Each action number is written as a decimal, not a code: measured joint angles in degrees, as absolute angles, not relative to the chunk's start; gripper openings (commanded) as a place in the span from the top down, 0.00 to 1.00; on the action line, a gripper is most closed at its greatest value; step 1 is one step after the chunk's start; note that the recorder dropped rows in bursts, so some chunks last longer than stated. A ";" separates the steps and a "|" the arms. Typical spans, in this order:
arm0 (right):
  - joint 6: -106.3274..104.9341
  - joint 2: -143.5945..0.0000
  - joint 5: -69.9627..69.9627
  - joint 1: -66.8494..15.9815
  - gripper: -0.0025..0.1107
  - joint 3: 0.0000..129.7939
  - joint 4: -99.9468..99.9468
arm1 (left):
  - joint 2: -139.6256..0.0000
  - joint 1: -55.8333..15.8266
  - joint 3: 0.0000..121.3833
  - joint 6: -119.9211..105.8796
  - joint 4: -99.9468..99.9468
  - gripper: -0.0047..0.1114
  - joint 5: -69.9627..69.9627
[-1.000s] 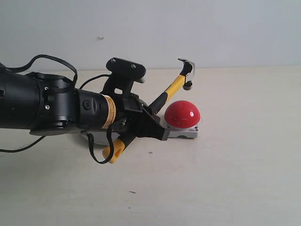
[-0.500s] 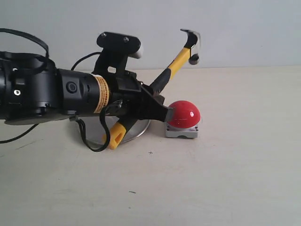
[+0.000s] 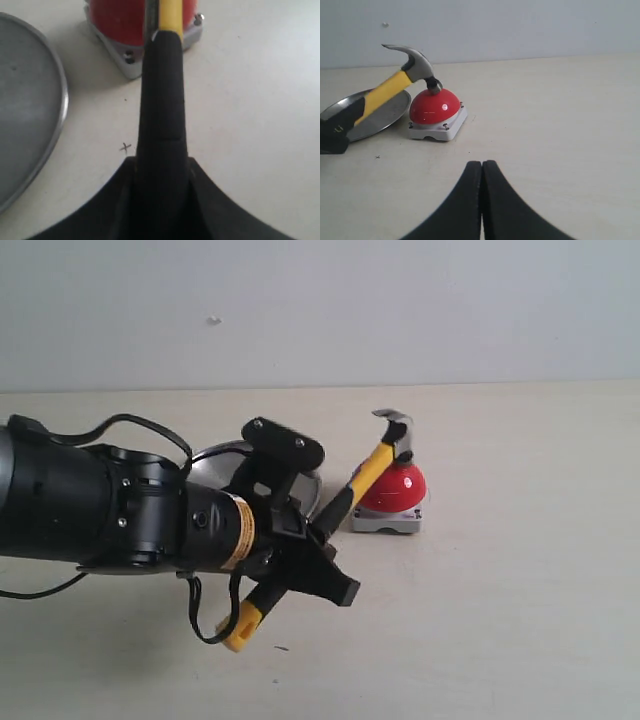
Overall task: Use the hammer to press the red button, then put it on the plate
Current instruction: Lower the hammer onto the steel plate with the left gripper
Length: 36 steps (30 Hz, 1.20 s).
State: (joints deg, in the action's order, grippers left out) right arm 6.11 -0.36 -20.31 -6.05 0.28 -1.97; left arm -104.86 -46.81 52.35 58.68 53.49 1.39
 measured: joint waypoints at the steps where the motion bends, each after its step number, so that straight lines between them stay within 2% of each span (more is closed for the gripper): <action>1: 6.11 -0.36 -20.31 -6.05 0.98 0.28 -1.97 | -105.00 -46.93 52.35 58.48 54.21 0.96 2.04; 5: 6.11 -0.36 -20.31 -6.05 0.98 0.28 -1.97 | -101.54 -46.82 52.15 57.84 55.58 0.96 2.07; 12: 6.11 -0.36 -20.31 -6.05 0.98 0.28 -1.97 | -86.02 -43.32 52.03 59.60 54.54 0.96 -3.64; 17: 6.11 -0.36 -20.31 -6.05 0.98 0.28 -1.97 | -79.64 -43.23 51.18 62.13 53.91 0.96 -2.41; 21: 6.11 -0.36 -20.31 -6.05 0.98 0.28 -1.97 | -78.50 -40.18 47.96 68.99 52.80 0.96 8.62; 27: 6.22 -0.36 -20.31 -6.05 0.98 0.28 -1.97 | -78.87 -28.70 42.08 77.56 53.03 0.96 37.85; 31: 6.22 -0.36 -20.31 -6.05 0.98 0.28 -1.97 | -81.08 -20.37 38.59 79.79 53.08 0.96 47.87; 36: 6.22 -0.36 -20.31 -6.05 0.98 0.28 -1.97 | -90.36 -17.33 37.63 83.17 50.61 0.96 51.62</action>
State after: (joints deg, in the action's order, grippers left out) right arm 6.22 -0.36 -20.31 -6.05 0.28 -1.97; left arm -90.36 -17.33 37.63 83.17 50.61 51.62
